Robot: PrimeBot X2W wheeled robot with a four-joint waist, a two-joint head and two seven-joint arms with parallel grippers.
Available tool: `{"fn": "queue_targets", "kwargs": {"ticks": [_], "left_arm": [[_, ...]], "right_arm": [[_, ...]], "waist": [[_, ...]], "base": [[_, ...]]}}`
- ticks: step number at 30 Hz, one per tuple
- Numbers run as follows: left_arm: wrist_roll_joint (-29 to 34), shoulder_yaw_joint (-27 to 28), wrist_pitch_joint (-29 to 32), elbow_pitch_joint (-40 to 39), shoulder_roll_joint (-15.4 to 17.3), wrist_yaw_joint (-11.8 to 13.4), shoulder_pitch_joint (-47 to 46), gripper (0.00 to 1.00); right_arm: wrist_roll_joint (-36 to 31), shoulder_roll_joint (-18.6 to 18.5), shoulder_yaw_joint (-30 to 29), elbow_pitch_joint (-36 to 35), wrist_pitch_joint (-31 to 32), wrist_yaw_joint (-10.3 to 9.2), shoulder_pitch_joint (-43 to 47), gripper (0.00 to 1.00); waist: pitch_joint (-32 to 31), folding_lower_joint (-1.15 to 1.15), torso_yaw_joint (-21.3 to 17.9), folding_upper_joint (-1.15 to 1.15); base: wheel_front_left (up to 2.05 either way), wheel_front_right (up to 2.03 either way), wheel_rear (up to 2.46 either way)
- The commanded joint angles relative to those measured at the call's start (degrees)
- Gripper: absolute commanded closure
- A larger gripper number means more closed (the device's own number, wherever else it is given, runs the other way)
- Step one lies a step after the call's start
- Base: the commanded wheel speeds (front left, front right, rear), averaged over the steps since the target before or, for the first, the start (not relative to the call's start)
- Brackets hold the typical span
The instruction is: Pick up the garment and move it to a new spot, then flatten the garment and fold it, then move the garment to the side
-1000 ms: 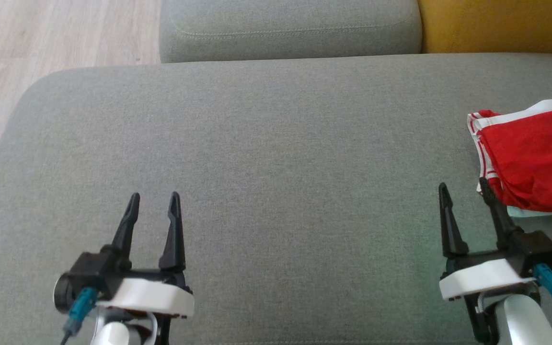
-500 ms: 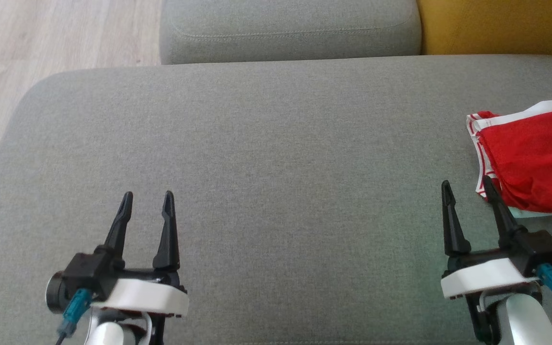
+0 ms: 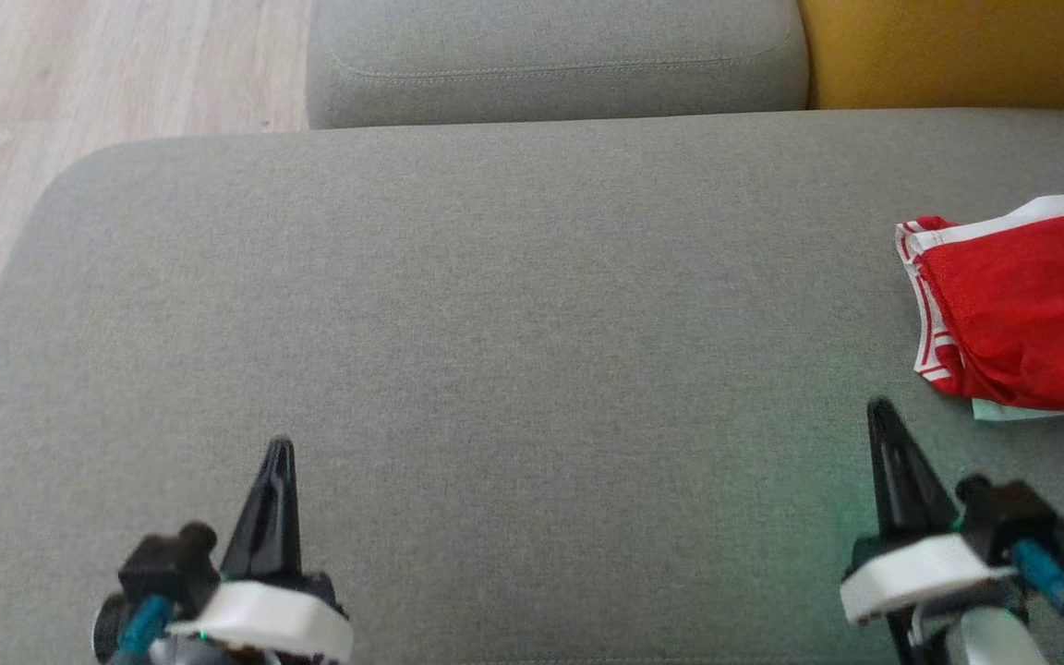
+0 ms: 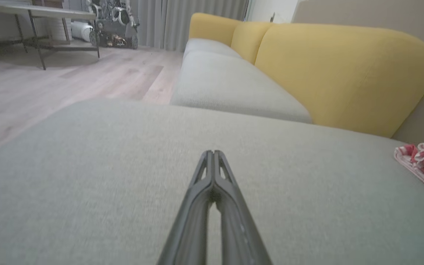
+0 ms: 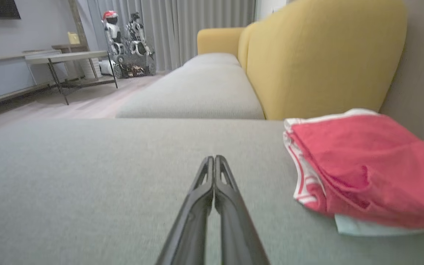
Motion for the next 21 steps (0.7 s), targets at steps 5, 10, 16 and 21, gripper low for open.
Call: {"fn": "queue_targets", "kwargs": {"ticks": [5, 10, 16, 21], "left_arm": [[-3.52, 0.3, 0.55, -0.47, 0.22, -0.25, -0.52, 1.0], [-6.93, 0.63, 1.17, -0.01, 0.45, -0.62, -1.0, 1.0], [-10.97, 1.04, 1.92, 0.6, 0.68, -1.09, -1.6, 1.0], [-14.33, 1.41, 2.56, 1.07, 0.85, -1.47, -2.08, 1.0]], "right_arm": [[3.75, -0.02, -0.36, -0.45, 0.91, 0.0, -0.63, 1.0], [7.42, -0.03, -0.57, -0.58, 1.71, 0.0, -0.75, 1.0], [11.78, -0.04, -0.82, -0.7, 2.66, -0.01, -0.93, 1.0], [15.43, -0.05, -1.06, -0.77, 3.48, -0.01, -1.1, 1.0]], "waist": [[-0.03, 0.0, -0.08, 0.0], [-0.07, 0.0, -0.15, 0.0], [-0.12, 0.0, -0.23, 0.0], [-0.16, 0.0, -0.3, 0.0]], "base": [[0.0, 0.0, 0.0], [0.0, 0.0, 0.0], [0.0, 0.0, 0.0], [0.0, 0.0, 0.0]]}}
